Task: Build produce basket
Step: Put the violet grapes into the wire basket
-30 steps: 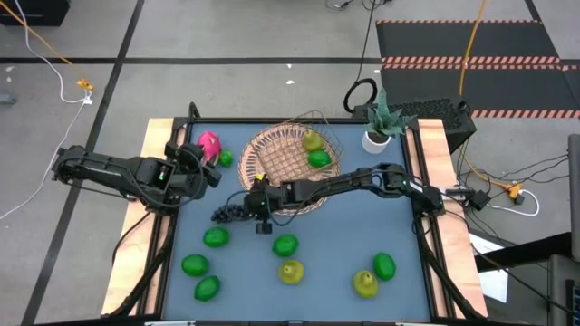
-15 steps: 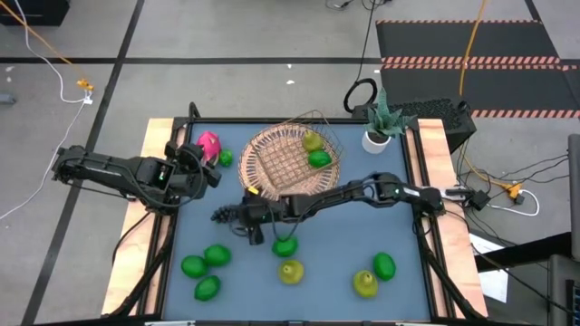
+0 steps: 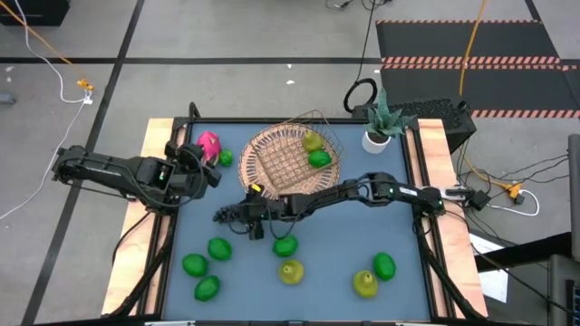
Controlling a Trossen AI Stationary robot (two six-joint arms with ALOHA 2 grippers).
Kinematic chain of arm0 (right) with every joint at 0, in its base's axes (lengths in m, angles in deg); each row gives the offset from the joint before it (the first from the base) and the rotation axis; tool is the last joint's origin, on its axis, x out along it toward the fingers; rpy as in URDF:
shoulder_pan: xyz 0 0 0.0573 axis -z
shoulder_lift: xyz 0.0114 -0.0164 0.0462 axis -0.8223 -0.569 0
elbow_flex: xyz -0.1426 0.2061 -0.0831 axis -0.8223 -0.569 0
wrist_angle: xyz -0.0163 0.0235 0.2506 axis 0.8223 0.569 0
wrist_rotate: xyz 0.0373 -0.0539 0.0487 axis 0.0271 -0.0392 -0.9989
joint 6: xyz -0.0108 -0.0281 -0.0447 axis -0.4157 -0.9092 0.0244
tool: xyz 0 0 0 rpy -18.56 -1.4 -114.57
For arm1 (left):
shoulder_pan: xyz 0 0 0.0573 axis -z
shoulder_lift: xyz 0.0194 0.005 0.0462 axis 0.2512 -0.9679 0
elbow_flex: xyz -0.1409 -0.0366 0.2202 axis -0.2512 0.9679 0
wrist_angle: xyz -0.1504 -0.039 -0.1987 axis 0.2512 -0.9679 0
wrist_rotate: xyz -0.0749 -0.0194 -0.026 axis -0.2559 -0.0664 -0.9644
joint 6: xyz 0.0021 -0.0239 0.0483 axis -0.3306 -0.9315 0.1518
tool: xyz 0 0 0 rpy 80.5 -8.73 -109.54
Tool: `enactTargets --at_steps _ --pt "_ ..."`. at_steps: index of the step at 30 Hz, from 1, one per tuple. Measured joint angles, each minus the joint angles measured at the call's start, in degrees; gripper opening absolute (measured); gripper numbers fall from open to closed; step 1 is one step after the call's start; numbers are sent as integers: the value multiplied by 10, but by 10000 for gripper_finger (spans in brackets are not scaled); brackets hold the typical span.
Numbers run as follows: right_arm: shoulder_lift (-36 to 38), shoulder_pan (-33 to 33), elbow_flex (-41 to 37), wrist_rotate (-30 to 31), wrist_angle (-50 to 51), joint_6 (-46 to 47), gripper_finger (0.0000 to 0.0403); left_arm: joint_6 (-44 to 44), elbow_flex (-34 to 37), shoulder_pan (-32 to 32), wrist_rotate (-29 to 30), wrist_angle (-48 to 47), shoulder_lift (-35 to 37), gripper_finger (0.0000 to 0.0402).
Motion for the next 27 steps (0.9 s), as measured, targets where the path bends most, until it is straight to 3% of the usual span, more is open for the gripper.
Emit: enactTargets --at_steps 7,10,16,19,27 --pt "6 -2 0 0 11 1 111 1 0 0 0 0 0 232" --pt "21 -7 0 -1 15 -13 68 6 0 0 0 0 0 232" --pt "92 -7 0 2 8 -24 73 16 0 0 -8 -1 0 232" --pt "135 1 0 34 26 -29 80 17 0 0 -15 -2 0 232" --pt "233 27 0 106 195 -77 74 13 0 7 -27 -3 0 232"
